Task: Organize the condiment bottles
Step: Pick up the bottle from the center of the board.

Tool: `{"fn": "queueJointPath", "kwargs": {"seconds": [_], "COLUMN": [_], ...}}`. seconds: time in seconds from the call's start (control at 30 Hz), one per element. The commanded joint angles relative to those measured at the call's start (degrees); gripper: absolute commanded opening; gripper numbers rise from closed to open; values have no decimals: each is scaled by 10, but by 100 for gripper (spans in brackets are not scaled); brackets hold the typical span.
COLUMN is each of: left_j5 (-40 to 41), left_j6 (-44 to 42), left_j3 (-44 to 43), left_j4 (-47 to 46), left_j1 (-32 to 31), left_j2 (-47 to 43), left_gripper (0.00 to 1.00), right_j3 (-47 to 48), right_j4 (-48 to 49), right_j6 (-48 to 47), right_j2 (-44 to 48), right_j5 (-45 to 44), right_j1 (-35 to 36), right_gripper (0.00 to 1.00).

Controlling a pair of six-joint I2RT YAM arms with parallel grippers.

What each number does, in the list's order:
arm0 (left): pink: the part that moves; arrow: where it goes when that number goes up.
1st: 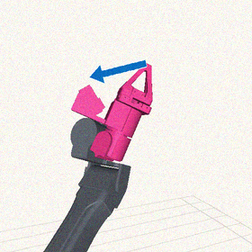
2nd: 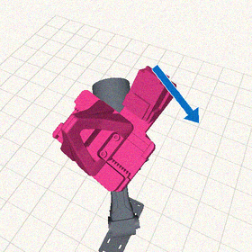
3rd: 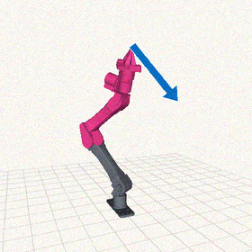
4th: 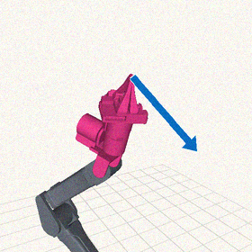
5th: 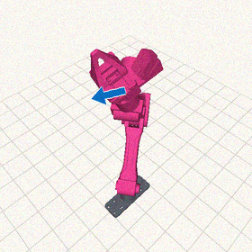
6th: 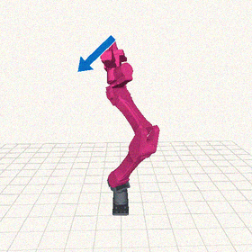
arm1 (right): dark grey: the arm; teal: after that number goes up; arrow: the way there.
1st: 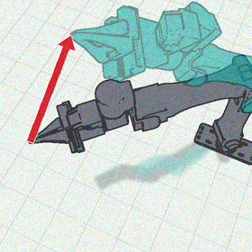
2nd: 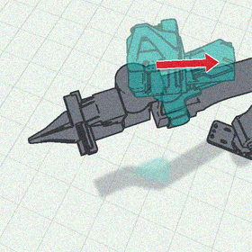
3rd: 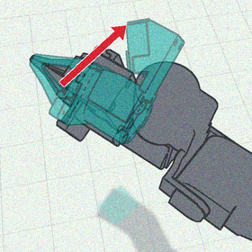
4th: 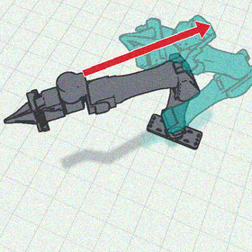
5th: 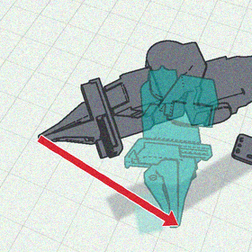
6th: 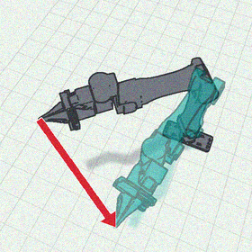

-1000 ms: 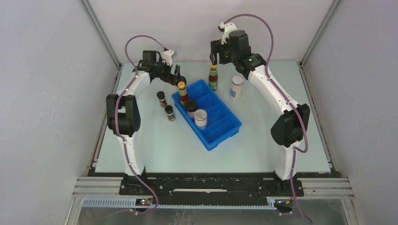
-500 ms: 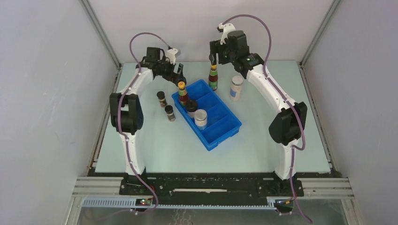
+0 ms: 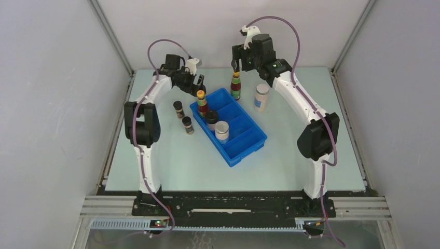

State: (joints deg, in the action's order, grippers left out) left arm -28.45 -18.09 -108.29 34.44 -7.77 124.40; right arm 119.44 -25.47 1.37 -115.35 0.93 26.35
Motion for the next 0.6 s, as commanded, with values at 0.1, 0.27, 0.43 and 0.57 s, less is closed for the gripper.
{"fn": "queueJointPath", "kwargs": {"seconds": [0.1, 0.27, 0.43, 0.57], "left_j5": [5, 6, 9, 10], "left_j6": [-11, -10, -9, -10], "left_j3": [-48, -54, -59, -60], "left_j4": [8, 9, 12, 15], "left_j1": [-4, -5, -7, -8], "left_j2": [8, 11, 14, 14], "left_gripper": [89, 75, 69, 67], "right_j3": [24, 25, 24, 22], "right_j4": [21, 21, 21, 22], "right_j6": [-5, -5, -3, -2], "right_j2": [-2, -3, -5, -5], "right_j5": [5, 6, 6, 7], "right_j1": [-2, -3, -4, -5], "right_gripper": [79, 79, 79, 79]}}
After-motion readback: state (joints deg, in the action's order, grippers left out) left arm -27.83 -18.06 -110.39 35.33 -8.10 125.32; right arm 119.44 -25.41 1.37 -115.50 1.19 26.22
